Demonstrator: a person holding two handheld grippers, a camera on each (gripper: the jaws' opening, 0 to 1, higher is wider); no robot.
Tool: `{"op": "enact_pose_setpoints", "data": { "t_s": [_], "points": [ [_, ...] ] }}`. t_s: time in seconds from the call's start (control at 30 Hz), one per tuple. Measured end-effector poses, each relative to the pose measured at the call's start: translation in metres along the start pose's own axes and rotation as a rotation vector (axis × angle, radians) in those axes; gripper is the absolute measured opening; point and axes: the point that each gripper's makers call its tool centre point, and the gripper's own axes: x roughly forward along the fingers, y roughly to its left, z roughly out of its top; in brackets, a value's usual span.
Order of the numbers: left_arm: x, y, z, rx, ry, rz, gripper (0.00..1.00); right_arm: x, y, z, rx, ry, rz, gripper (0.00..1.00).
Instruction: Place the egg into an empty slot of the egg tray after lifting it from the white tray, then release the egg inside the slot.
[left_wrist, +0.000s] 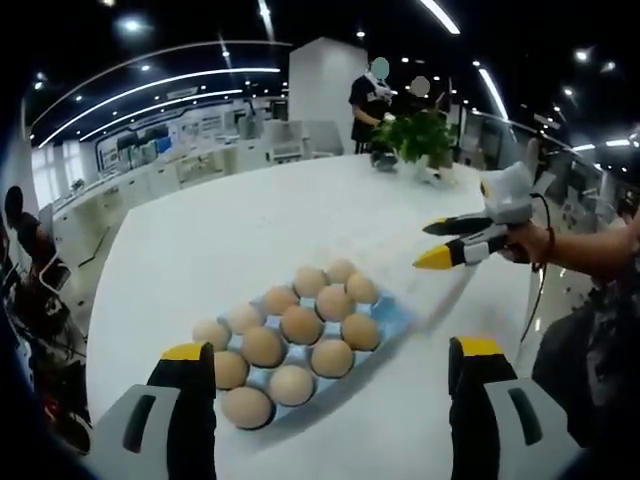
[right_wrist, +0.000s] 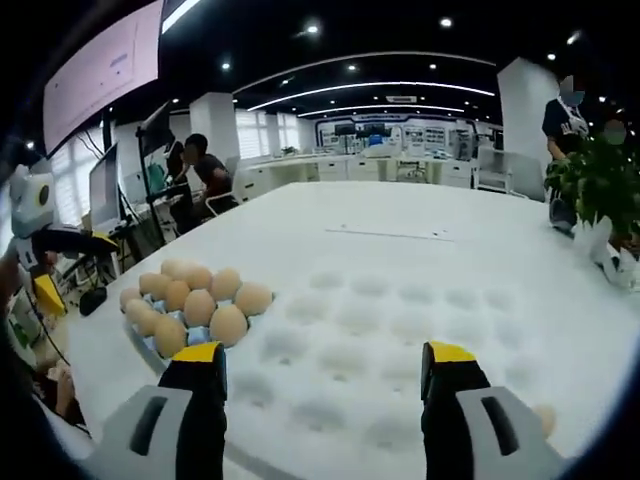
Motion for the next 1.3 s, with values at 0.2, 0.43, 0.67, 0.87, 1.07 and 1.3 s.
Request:
{"op": "enact_pose_setpoints", "data": {
  "t_s": [0.2, 0.43, 0.67, 0.87, 1.07, 1.3],
  "points": [
    [-0.001, 0.003, -0.001, -0.001, 0.004, 0.008, 0.99, -0.007, -0.019, -0.002, 0.013, -0.004, -0.043, 0.81],
    [0.001, 0.000, -0.002, 0.001, 0.006, -0.001, 0.99, -0.013, -0.033, -0.005, 0.023, 0.001, -0.075, 0.81],
    [0.003, -0.001, -0.002, 0.002, 0.008, -0.004, 0.99, -0.018, -0.044, -0.008, 0.025, -0.001, -0.094, 0.80],
    [0.003, -0.001, -0.003, 0.002, 0.011, -0.001, 0.99, -0.026, -0.055, -0.011, 0.034, -0.001, -0.110, 0.80],
    [0.004, -0.003, -0.002, 0.001, 0.010, -0.006, 0.99, -0.032, -0.068, -0.014, 0.045, 0.000, -0.143, 0.80],
    [0.006, -0.004, -0.001, 0.001, 0.008, -0.007, 0.98, -0.039, -0.083, -0.017, 0.056, 0.001, -0.180, 0.79]
  ]
}}
